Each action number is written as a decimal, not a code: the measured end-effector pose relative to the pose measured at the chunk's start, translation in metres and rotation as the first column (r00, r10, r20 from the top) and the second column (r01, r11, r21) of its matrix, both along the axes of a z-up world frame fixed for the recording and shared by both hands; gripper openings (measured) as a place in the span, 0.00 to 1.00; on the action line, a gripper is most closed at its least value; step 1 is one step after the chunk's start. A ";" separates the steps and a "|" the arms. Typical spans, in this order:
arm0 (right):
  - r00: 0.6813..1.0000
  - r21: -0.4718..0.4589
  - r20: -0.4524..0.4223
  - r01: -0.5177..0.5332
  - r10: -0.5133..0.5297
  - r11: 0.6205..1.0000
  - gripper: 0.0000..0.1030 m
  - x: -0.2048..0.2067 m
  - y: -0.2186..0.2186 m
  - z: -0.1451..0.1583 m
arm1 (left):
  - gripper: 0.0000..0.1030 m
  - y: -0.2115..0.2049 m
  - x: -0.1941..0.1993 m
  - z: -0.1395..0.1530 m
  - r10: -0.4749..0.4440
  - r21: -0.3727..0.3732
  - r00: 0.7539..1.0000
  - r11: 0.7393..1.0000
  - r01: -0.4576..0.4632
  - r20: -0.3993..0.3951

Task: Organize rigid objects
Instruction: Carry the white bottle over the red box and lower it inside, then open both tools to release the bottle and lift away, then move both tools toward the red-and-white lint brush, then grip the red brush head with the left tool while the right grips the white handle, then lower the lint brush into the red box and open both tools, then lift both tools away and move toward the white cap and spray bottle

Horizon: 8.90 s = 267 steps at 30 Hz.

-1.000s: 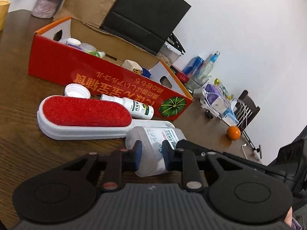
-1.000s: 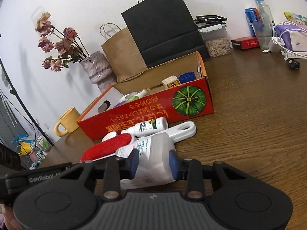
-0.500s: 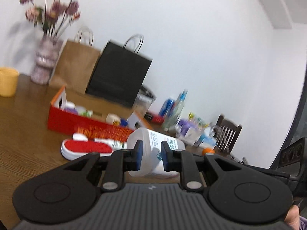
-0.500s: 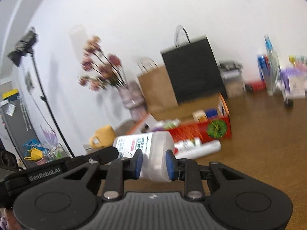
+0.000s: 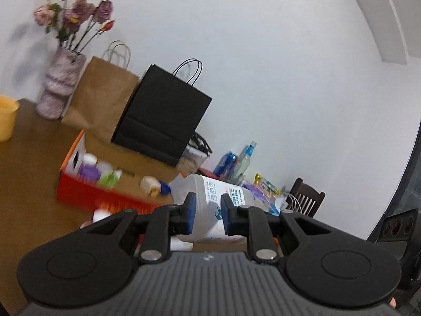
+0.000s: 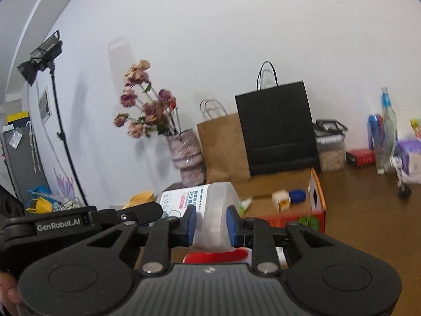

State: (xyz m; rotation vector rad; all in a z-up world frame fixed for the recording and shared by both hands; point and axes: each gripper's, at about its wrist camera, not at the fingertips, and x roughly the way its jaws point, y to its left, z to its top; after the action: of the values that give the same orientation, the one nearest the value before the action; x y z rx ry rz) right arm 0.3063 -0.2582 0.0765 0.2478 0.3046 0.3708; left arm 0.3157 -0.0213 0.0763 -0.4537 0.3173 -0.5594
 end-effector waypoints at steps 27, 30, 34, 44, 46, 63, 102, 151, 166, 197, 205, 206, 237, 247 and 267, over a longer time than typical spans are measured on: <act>0.897 0.040 -0.441 -0.002 0.020 0.999 0.20 0.375 -0.017 -0.098 | 0.28 -0.034 0.361 -0.083 0.142 0.233 0.885 0.972 -0.039 -0.443; 0.904 -0.037 -0.426 0.004 -0.020 0.999 0.21 0.378 -0.014 -0.096 | 0.31 -0.042 0.371 -0.086 0.110 0.251 0.878 0.968 0.011 -0.465; 0.889 -0.078 -0.458 -0.050 0.009 0.996 0.22 0.385 -0.003 -0.095 | 0.25 -0.042 0.369 -0.084 0.128 0.289 0.876 0.957 0.013 -0.465; 0.909 -0.219 -0.409 -0.016 -0.077 0.976 0.22 0.364 0.017 -0.063 | 0.40 -0.021 0.339 -0.035 0.207 0.340 0.893 0.938 -0.066 -0.400; 0.917 -0.230 -0.391 -0.020 -0.073 0.973 0.22 0.349 0.019 -0.038 | 0.46 -0.021 0.323 -0.019 0.217 0.378 0.908 0.923 -0.071 -0.358; 0.991 -0.229 0.083 0.118 -0.101 0.966 0.84 0.137 -0.011 0.027 | 0.92 -0.015 0.105 0.040 0.306 0.366 0.928 0.855 -0.366 0.213; 0.978 -0.279 0.071 0.208 -0.196 0.937 0.98 -0.160 -0.016 -0.063 | 0.99 0.025 -0.178 -0.048 0.285 0.467 0.923 0.800 -0.377 0.258; 0.934 -0.115 -0.319 0.127 -0.158 0.985 0.31 0.140 -0.072 -0.125 | 0.62 0.018 0.107 -0.122 0.292 0.378 0.925 0.907 -0.187 -0.243; 0.913 -0.116 -0.380 0.111 -0.148 0.987 0.28 0.135 -0.060 -0.142 | 0.58 0.020 0.109 -0.121 0.229 0.317 0.923 0.940 -0.127 -0.310; 0.976 0.037 -0.011 0.220 -0.219 0.975 0.12 -0.097 -0.047 -0.066 | 0.50 0.022 -0.104 -0.045 0.264 0.199 0.946 0.933 -0.299 0.187; 0.975 0.044 -0.008 0.222 -0.222 0.974 0.12 -0.044 -0.054 -0.054 | 0.50 0.015 -0.053 -0.036 0.274 0.173 0.940 0.935 -0.310 0.203; 0.975 0.044 0.000 0.224 -0.224 0.974 0.12 -0.034 -0.054 -0.051 | 0.50 0.015 -0.040 -0.034 0.272 0.162 0.939 0.938 -0.308 0.212; 0.971 -0.232 -0.106 0.184 -0.212 0.955 0.19 0.208 -0.035 -0.095 | 0.65 0.015 0.186 -0.096 0.192 0.242 0.981 0.952 -0.187 0.002; 0.976 -0.172 -0.078 0.190 -0.205 0.967 0.24 0.199 -0.034 -0.080 | 0.67 0.015 0.181 -0.079 0.245 0.266 0.969 0.936 -0.232 -0.014; 0.941 -0.230 0.278 0.260 -0.193 0.938 0.94 0.057 0.008 -0.034 | 1.00 -0.006 0.044 -0.030 0.330 0.382 0.891 0.815 -0.435 0.311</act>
State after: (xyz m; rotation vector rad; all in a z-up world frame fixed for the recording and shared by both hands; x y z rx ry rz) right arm 0.3637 -0.2499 0.0420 -0.0281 0.0702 0.1252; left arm 0.3592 -0.0270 0.0459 0.0011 0.1124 -0.1230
